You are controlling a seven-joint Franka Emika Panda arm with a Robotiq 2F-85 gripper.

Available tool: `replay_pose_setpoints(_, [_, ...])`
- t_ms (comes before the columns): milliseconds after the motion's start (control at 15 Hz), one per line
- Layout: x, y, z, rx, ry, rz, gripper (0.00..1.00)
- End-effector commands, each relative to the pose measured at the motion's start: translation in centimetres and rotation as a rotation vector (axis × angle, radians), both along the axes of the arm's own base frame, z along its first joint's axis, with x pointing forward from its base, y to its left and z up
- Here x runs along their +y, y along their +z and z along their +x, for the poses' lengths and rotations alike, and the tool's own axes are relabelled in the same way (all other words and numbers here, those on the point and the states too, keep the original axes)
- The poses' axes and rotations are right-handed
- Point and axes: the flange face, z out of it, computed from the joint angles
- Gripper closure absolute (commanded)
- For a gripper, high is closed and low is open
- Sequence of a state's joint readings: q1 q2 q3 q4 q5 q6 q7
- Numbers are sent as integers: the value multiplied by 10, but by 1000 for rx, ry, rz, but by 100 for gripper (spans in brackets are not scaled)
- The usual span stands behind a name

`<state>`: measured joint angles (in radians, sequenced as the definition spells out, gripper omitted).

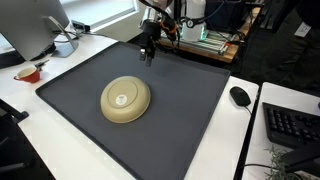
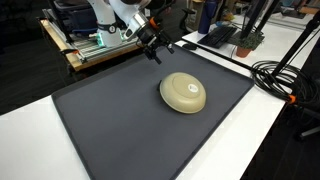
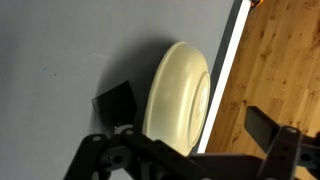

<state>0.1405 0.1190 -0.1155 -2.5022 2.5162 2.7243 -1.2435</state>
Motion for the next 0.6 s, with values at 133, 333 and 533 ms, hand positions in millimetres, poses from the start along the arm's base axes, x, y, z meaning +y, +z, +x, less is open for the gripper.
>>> replay_pose_setpoints(133, [-8,-30,16,-65,55,-4,0])
replay_pose_setpoints(333, [-6,-43,17,-87,87,-3,0])
replay_pose_setpoints(533, [-5,-53,18,-92,101,-3,0])
